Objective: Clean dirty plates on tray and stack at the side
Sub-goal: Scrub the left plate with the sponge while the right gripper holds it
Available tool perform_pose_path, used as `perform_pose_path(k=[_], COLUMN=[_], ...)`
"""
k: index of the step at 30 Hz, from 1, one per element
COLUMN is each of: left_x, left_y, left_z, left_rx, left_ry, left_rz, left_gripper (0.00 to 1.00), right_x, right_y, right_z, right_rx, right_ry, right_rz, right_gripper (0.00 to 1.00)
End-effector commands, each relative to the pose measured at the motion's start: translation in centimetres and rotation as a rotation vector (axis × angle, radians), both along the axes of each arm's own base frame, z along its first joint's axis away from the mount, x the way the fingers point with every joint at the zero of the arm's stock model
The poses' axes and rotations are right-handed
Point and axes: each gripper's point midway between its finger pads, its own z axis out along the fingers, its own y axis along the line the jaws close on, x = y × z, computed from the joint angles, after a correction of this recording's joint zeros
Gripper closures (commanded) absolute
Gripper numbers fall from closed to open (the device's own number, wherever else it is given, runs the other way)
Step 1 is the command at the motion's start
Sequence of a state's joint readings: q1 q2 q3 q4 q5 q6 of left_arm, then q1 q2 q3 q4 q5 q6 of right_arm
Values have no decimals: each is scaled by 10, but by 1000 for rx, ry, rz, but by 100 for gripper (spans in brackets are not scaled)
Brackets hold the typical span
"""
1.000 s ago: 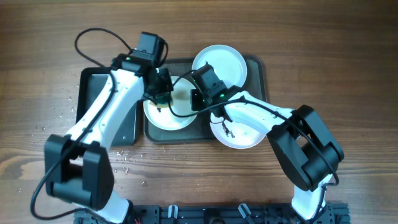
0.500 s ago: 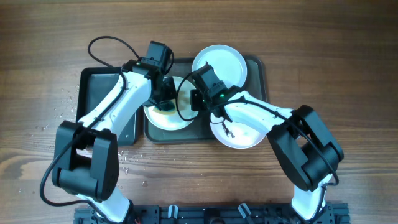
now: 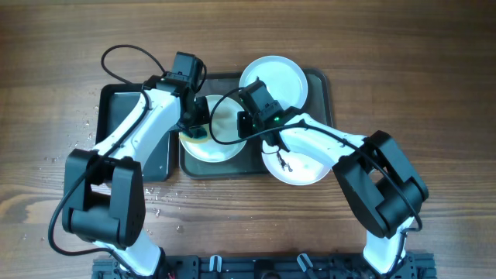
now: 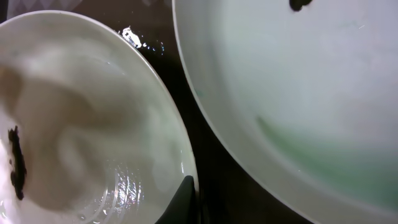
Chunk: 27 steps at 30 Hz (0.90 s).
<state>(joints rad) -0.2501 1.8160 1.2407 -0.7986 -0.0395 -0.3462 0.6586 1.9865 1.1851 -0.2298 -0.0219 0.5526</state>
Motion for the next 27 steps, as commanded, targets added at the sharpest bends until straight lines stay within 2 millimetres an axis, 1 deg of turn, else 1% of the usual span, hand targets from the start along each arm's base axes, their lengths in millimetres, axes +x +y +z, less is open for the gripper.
perform_pose_path(k=[1,4,9,11,12,16,22,27], left_x=[-8,-11,-11,-16,-20,-25,-31,-37], left_y=[2,2,2,2,-1,-8,-17,-18], left_z=[-14,-20,-29,-34,-37,-42,-55,-67], left_rx=[0,-1,-5,-9,-30,-75,-128,-130], left_ry=[24,28,10,17,32,44,76,118], left_rz=[-23,-24,-22,-20,-25,-33,-42,-38], left_gripper=[96,96,96,96,96,96,96,96], right_x=[-6,-7,-7,-9,-8,-8,-8,-8], right_y=[4,4,5,7,7,8,8,8], right_z=[-8,-8,-8,-8,-8,-7,-7,-7], right_rx=[5,9,11,22,22,25,25,25], right_ry=[28,30,33,40,37,35,35,35], right_rz=[21,22,23,30,31,31,31,31], right_gripper=[96,96,96,96,96,96,96,96])
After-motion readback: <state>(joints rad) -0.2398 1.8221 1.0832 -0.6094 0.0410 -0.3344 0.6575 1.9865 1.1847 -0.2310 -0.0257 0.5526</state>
